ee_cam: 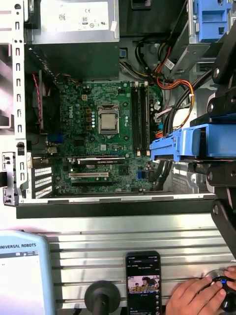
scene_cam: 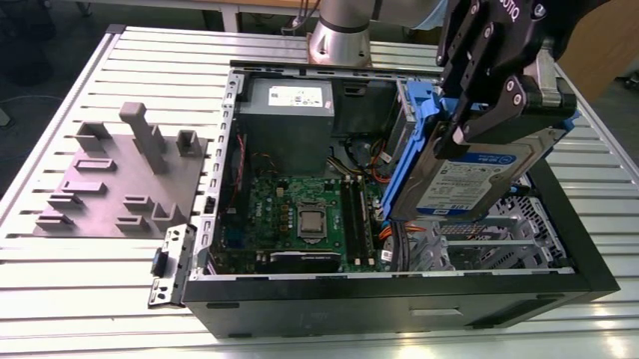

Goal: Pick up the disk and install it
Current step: 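Insert the disk into the insertion slot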

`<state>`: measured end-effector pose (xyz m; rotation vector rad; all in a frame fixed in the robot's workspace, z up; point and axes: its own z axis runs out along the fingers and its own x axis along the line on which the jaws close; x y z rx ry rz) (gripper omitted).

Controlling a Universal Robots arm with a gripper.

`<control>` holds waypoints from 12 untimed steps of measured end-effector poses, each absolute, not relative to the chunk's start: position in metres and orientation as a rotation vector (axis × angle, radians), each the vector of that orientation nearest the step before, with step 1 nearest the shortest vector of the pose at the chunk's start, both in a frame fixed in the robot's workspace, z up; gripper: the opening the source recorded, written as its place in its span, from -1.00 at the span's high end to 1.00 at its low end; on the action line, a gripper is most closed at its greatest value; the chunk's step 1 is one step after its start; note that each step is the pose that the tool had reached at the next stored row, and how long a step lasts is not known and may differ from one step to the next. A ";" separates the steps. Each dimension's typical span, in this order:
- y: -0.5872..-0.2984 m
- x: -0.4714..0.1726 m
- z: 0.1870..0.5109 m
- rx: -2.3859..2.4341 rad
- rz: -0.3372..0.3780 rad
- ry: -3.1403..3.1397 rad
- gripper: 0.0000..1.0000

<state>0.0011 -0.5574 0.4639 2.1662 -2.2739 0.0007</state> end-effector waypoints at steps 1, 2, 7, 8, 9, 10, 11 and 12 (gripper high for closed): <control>-0.558 0.001 0.464 2.166 0.000 -2.274 0.27; -0.558 0.001 0.464 2.166 0.000 -2.274 0.27; -0.564 0.003 0.463 2.166 0.000 -2.274 0.27; -0.564 0.004 0.462 2.166 0.001 -2.274 0.27; -0.565 0.005 0.462 2.166 0.000 -2.274 0.27; -0.565 0.007 0.461 2.166 0.001 -2.274 0.27; -0.565 0.009 0.461 2.166 0.001 -2.274 0.27; -0.565 0.011 0.461 2.166 0.001 -2.274 0.27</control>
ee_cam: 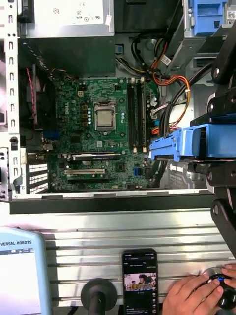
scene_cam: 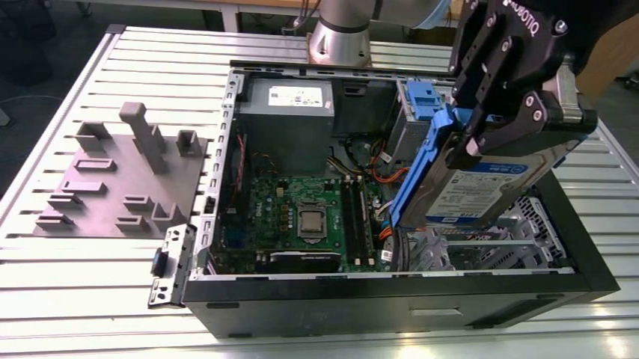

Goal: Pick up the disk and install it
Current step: 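Insert the disk into the insertion slot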

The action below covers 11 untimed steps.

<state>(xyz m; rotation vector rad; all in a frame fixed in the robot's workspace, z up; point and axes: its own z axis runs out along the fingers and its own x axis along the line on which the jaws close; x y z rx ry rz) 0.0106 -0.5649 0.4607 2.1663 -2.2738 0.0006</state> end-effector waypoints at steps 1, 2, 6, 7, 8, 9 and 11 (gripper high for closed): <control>-0.565 0.012 0.460 2.166 0.001 -2.274 0.27; -0.565 0.014 0.460 2.166 0.001 -2.274 0.27; -0.565 0.021 0.460 2.166 0.001 -2.274 0.27; -0.565 0.022 0.460 2.166 0.001 -2.274 0.27; -0.565 0.024 0.459 2.166 0.001 -2.274 0.27; -0.565 0.026 0.459 2.166 0.001 -2.274 0.27; -0.565 0.029 0.459 2.166 0.001 -2.274 0.27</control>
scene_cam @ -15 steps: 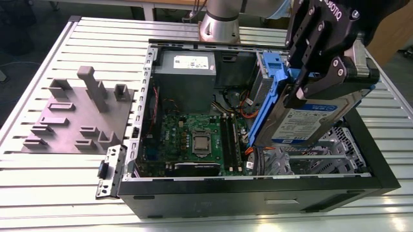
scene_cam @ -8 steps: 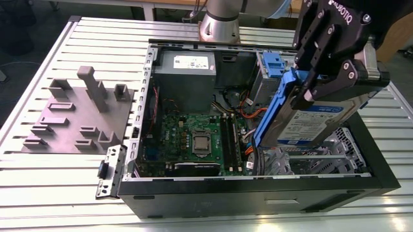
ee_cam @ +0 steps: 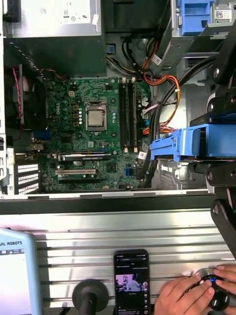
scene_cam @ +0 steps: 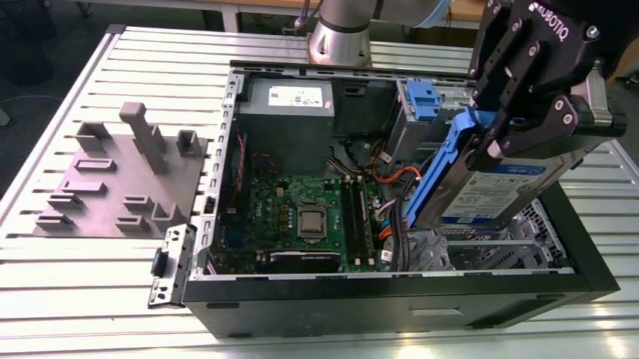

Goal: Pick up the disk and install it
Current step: 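Insert the disk into the insertion slot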

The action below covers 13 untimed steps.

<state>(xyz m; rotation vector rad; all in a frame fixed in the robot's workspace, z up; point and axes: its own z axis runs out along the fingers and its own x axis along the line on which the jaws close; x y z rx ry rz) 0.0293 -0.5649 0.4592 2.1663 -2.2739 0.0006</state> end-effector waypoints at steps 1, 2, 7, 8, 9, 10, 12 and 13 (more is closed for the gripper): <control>-0.565 0.031 0.459 2.166 0.001 -2.274 0.27; -0.565 0.033 0.459 2.166 0.001 -2.274 0.27; -0.565 0.034 0.459 2.166 0.001 -2.274 0.27; -0.565 0.034 0.459 2.166 0.001 -2.274 0.27; -0.565 0.034 0.459 2.166 0.001 -2.274 0.27; -0.565 0.034 0.459 2.166 0.001 -2.274 0.27; -0.565 0.034 0.459 2.166 0.001 -2.274 0.27; -0.565 0.034 0.459 2.166 0.001 -2.274 0.27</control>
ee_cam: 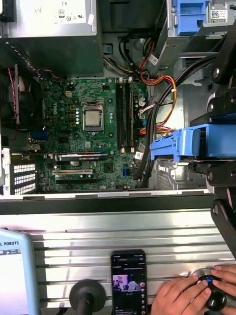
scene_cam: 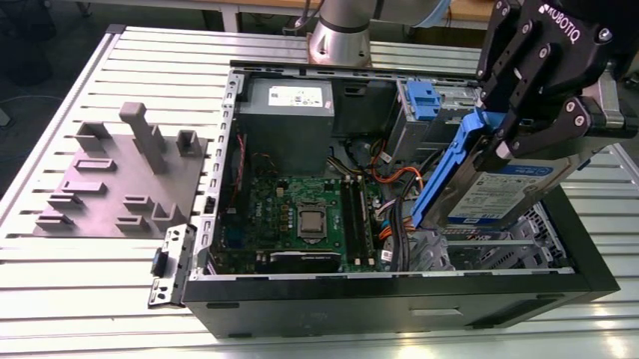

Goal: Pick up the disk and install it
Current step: 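Insert the disk into the insertion slot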

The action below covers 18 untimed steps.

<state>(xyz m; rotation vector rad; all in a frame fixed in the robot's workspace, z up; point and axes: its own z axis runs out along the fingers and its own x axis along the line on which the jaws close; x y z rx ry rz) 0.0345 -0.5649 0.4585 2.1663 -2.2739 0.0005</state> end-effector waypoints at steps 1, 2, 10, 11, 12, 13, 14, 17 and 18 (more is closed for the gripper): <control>-0.565 0.034 0.459 2.166 0.001 -2.274 0.27; -0.565 0.034 0.459 2.166 0.001 -2.274 0.27; -0.565 0.034 0.458 2.196 0.001 -2.245 0.27; -0.565 0.034 0.458 2.196 0.001 -2.245 0.27; -0.565 0.034 0.459 2.196 0.001 -2.245 0.27; -0.565 0.035 0.458 2.196 0.001 -2.245 0.27; -0.565 0.034 0.458 2.196 0.001 -2.245 0.27; -0.565 0.034 0.458 2.197 0.001 -2.245 0.27; -0.565 0.034 0.458 2.196 0.001 -2.245 0.27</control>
